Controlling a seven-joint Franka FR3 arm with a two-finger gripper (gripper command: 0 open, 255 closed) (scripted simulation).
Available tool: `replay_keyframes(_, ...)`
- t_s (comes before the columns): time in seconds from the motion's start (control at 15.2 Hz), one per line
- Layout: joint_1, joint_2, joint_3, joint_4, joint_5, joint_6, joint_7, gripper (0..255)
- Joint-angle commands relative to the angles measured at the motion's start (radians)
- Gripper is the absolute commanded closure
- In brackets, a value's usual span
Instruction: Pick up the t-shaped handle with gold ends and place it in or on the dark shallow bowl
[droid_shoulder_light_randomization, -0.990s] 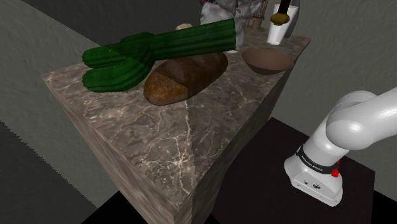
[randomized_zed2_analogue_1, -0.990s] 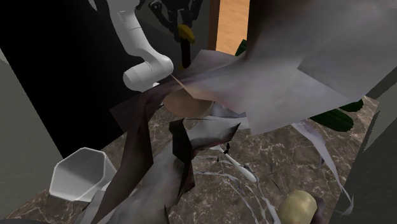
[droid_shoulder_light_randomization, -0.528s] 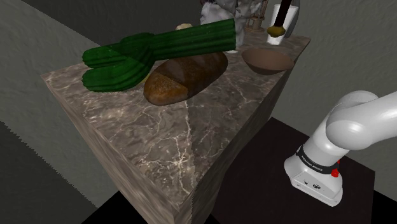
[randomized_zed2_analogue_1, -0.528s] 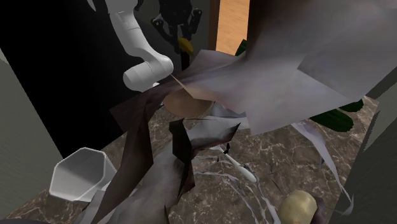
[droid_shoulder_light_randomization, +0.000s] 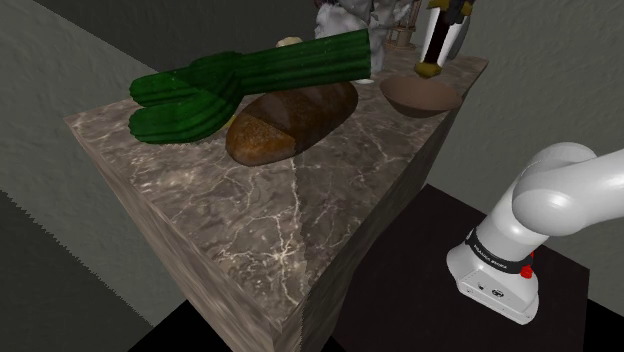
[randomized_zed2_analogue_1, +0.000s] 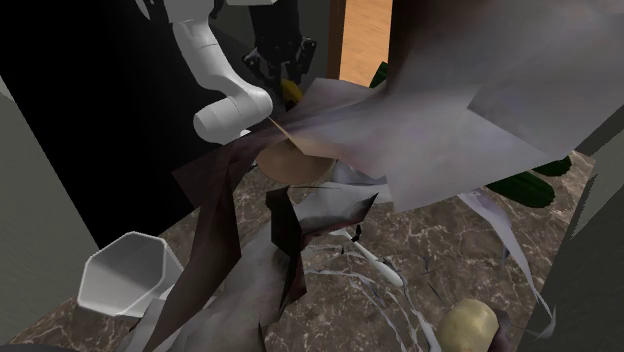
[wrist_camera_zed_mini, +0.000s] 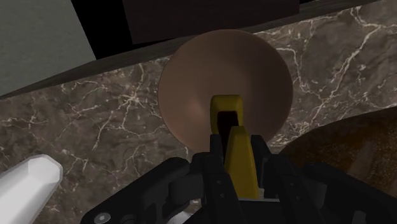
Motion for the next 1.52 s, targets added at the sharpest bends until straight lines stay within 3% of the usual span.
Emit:
replay_keyframes(0.0, 0.0, -0.017, 0.001, -0.041, 0.001, 0.025, 0.001, 255)
replay_keyframes(0.26, 0.001, -0.05, 0.001, -0.124, 0.002, 0.074, 0.001, 255)
replay_keyframes(0.79, 0.001, -0.05, 0.001, -0.124, 0.002, 0.074, 0.001, 255)
replay_keyframes(0.86, 0.001, -0.05, 0.001, -0.124, 0.002, 0.074, 0.001, 0)
replay_keyframes(1.19, 0.001, -0.05, 0.001, -0.124, 0.002, 0.074, 0.001, 0)
replay_keyframes(1.45, 0.0, 0.01, 0.001, 0.054, 0.001, -0.043, 0.002, 0)
